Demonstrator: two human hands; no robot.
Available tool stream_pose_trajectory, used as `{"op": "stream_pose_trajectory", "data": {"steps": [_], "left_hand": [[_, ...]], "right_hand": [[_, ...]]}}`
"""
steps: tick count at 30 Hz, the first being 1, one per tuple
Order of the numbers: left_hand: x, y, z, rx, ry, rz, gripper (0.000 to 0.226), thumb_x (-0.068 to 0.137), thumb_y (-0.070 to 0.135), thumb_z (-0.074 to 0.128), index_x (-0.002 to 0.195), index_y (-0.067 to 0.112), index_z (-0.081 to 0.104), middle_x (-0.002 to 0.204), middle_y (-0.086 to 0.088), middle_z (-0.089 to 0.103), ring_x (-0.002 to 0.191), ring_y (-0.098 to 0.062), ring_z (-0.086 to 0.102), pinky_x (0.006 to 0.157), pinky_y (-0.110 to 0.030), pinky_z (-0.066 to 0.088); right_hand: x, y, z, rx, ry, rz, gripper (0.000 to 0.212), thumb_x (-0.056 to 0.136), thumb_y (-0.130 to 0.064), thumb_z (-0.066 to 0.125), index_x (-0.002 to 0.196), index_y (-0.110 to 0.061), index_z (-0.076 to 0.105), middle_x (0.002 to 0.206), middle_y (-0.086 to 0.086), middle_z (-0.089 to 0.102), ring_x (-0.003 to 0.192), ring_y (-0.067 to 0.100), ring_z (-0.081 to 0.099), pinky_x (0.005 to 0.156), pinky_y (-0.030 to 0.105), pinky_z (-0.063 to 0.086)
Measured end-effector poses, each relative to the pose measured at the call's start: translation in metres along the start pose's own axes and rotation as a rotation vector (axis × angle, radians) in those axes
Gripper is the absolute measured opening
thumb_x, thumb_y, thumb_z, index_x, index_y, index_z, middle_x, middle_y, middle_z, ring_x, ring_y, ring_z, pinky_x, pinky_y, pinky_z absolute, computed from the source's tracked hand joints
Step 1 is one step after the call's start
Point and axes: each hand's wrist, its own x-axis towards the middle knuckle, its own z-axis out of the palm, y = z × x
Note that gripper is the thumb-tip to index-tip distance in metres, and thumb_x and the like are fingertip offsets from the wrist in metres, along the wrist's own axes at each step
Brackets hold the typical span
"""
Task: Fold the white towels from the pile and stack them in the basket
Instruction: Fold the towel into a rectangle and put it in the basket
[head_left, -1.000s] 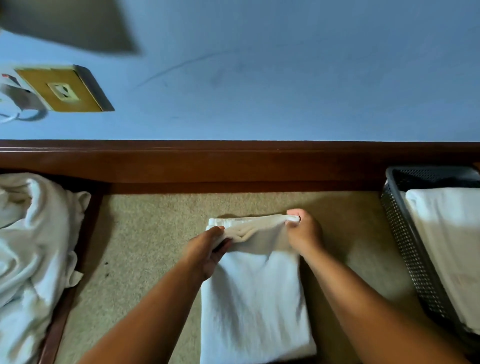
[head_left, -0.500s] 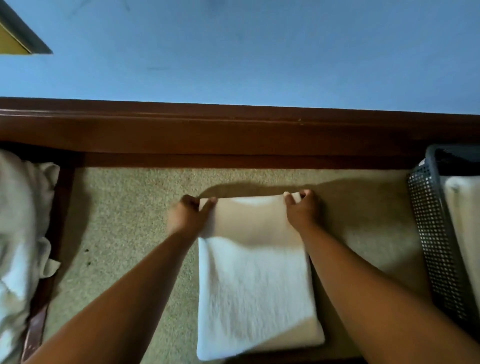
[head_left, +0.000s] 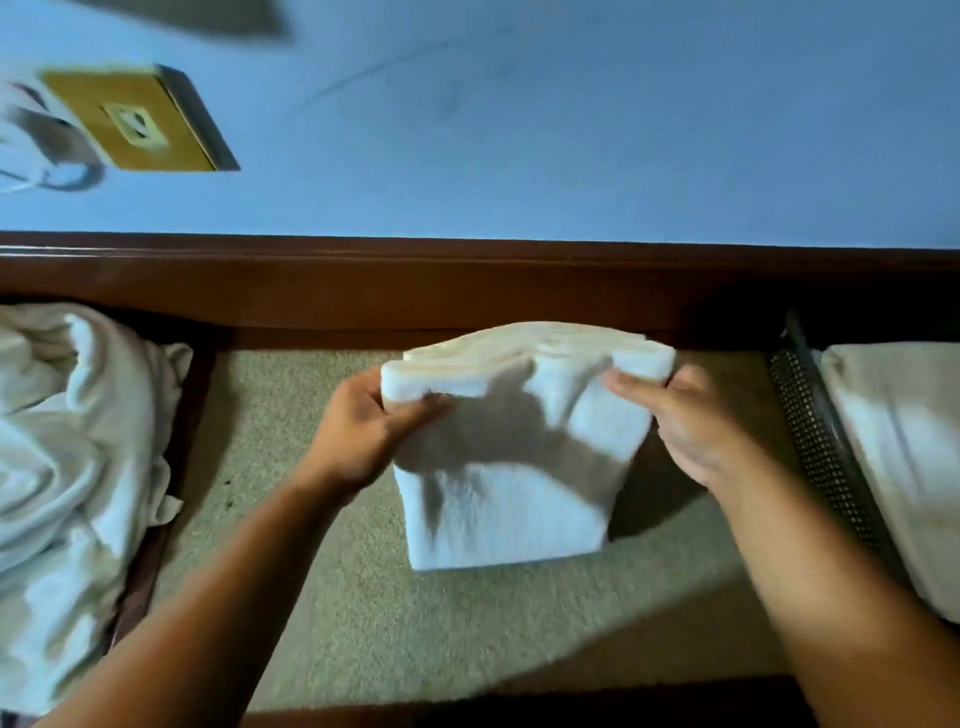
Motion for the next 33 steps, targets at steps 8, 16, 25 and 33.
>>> {"op": "stream_pose_trajectory", "data": {"steps": [8, 16, 25, 33], "left_hand": [[-0.108, -0.013, -0.006, 0.543, 0.115, 0.526, 0.019, 0.077, 0.024, 0.075, 0.096, 0.026, 0.071, 0.103, 0.003, 0.058, 0.095, -0.012, 0.060, 0.076, -0.020, 0.046], [-0.162, -0.185, 0.004, 0.303, 0.010, -0.465, 0.035, 0.085, 0.011, 0.074, 0.114, 0.021, 0.056, 0.123, -0.007, 0.063, 0.094, -0.015, 0.064, 0.074, -0.033, 0.052], [-0.127, -0.179, 0.023, 0.225, 0.100, -0.690, 0.036, 0.096, 0.045, 0.062, 0.091, 0.009, 0.061, 0.083, -0.010, 0.059, 0.069, -0.020, 0.050, 0.058, -0.027, 0.039], [-0.135, -0.192, 0.018, 0.458, 0.134, -0.749, 0.022, 0.074, 0.018, 0.078, 0.078, 0.009, 0.059, 0.070, -0.007, 0.055, 0.054, -0.018, 0.046, 0.048, -0.025, 0.038]], "right_hand": [[-0.116, 0.032, -0.017, -0.764, 0.201, -0.591, 0.049, 0.067, 0.008, 0.077, 0.105, -0.019, 0.061, 0.102, -0.005, 0.059, 0.092, 0.008, 0.058, 0.075, 0.015, 0.046], [-0.143, 0.260, -0.031, -0.841, 0.202, 0.033, 0.069, 0.073, 0.005, 0.070, 0.100, -0.056, 0.053, 0.097, 0.002, 0.061, 0.088, 0.027, 0.065, 0.081, 0.036, 0.053], [-0.118, 0.222, -0.002, -0.578, 0.233, 0.429, 0.033, 0.090, -0.035, 0.072, 0.108, -0.009, 0.062, 0.097, 0.005, 0.068, 0.081, 0.020, 0.062, 0.068, 0.030, 0.043], [-0.121, 0.216, -0.014, -0.703, 0.184, 0.553, 0.039, 0.079, -0.019, 0.073, 0.115, -0.008, 0.061, 0.103, 0.007, 0.068, 0.082, 0.019, 0.059, 0.058, 0.024, 0.041]]}}
